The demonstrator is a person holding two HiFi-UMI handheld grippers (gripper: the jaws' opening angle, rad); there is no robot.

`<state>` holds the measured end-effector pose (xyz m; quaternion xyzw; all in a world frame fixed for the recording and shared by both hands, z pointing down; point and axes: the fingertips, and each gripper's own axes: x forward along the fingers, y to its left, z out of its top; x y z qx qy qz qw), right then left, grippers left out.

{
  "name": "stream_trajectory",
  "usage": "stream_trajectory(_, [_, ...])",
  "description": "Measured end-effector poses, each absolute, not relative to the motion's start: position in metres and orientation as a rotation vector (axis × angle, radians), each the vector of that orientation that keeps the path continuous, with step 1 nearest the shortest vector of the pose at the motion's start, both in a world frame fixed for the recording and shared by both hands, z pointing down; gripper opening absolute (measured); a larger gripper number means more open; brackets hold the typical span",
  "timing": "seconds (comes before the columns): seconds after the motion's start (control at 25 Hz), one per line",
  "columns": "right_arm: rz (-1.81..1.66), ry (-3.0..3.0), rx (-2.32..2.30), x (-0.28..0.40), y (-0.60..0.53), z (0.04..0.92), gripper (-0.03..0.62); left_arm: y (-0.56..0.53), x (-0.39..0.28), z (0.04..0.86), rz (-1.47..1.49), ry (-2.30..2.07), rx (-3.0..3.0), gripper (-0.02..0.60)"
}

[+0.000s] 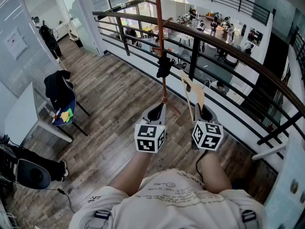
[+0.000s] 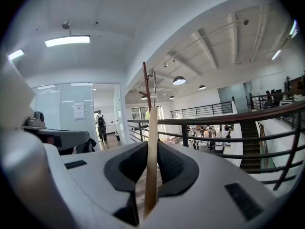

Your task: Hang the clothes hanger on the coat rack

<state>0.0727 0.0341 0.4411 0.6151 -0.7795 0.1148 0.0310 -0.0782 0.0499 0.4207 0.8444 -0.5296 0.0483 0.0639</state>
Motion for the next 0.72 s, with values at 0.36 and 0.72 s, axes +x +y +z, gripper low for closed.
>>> stream_trajectory(0.36, [0.375,-2.414,1.887,0.078,0.025,0.442,0.051,0.038,-0.071,0.422,0.163,-1.589,2.552,0.003])
stream_trajectory(0.72, [0.305,-2.466,1.850,0.083,0.025,0.437,0.051,0.041,-0.051,0.433,0.178,-1.590,2.535,0.003])
